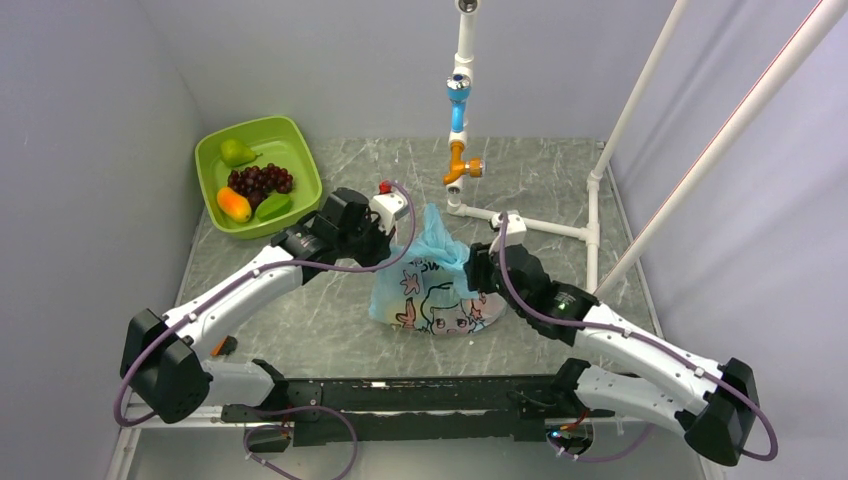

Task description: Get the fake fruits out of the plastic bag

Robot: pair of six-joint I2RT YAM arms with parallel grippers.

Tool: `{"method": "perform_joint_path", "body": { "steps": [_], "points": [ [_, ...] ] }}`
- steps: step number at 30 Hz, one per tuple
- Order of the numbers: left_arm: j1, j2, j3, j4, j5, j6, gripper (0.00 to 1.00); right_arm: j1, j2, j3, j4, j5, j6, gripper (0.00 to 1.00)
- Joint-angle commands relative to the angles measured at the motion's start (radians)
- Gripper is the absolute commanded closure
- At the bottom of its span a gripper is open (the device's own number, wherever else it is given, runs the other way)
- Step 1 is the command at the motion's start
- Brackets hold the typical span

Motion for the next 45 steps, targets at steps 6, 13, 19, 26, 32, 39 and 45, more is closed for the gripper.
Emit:
{"method": "perform_joint_path", "body": {
  "steps": [6,13,19,26,32,39,45],
  "points": [
    [0.005,-0.050,-0.007,0.059,0.081,-0.004,1.00,0.133,0.028,0.150,-0.052,-0.154,-0.206,0.23],
    [0.005,-0.054,-0.015,0.066,0.076,0.003,1.00,0.265,0.242,0.314,-0.159,0.146,-0.280,0.34],
    [0.006,-0.053,-0.013,0.061,0.068,0.006,1.00,0.288,0.340,0.338,-0.142,0.294,-0.357,0.54],
    [0.005,-0.050,-0.012,0.062,0.071,0.006,1.00,0.312,0.445,0.370,-0.116,0.394,-0.395,0.58],
    [0.005,-0.053,-0.013,0.061,0.070,0.006,1.00,0.314,0.470,0.323,-0.023,0.419,-0.389,0.58],
    [0.005,-0.057,-0.017,0.067,0.071,0.006,1.00,0.311,0.364,0.140,0.245,0.332,-0.439,0.55],
    [0.006,-0.051,-0.013,0.065,0.073,0.007,1.00,0.270,0.355,0.088,0.335,0.313,-0.452,0.55]
  ]
}}
